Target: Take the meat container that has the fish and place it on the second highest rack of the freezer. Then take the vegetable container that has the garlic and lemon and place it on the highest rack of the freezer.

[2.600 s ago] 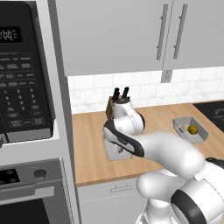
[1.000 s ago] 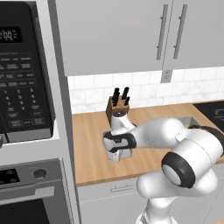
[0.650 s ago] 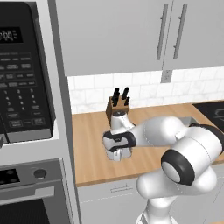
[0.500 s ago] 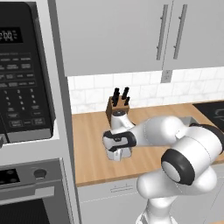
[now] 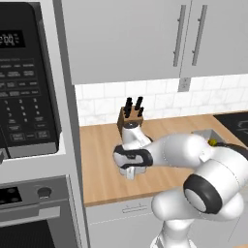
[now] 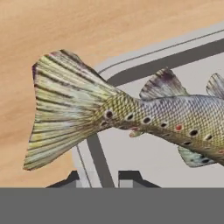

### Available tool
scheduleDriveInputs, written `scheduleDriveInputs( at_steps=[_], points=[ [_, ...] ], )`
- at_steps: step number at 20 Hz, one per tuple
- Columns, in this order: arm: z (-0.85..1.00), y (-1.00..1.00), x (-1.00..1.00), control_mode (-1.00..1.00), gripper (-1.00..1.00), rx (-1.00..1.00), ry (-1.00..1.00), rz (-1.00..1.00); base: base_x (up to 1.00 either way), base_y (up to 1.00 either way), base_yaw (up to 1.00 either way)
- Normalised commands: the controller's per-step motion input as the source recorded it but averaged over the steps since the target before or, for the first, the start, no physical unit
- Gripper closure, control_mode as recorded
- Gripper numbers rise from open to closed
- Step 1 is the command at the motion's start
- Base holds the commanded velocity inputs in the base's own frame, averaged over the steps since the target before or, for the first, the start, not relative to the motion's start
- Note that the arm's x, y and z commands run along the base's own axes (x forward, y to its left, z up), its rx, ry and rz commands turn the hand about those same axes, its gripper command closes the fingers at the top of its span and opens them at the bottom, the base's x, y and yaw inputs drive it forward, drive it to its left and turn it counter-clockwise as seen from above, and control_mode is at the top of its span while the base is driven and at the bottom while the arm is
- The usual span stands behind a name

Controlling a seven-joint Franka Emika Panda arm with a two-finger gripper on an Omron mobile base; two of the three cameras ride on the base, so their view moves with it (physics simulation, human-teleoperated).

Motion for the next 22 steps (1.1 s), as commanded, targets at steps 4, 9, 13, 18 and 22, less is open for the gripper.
scheduleDriveInputs(
  at_steps=[4,9,13,18,22],
  points=[
    [0.31,0.09,-0.58,-1.0,1.0,-0.01,-0.16,0.04,0.0,0.0,0.0],
    [0.49,0.21,-0.44,-1.0,1.0,-0.02,-0.1,0.03,0.0,0.0,0.0],
    [0.73,0.2,-0.37,-1.0,1.0,-0.03,-0.19,0.05,0.0,0.0,0.0],
    [0.96,0.06,-0.46,-1.0,1.0,-0.02,-0.14,0.02,0.0,0.0,0.0],
    [1.0,0.0,-0.62,-1.0,1.0,-0.02,-0.09,0.0,0.0,0.0,0.0]
  ],
)
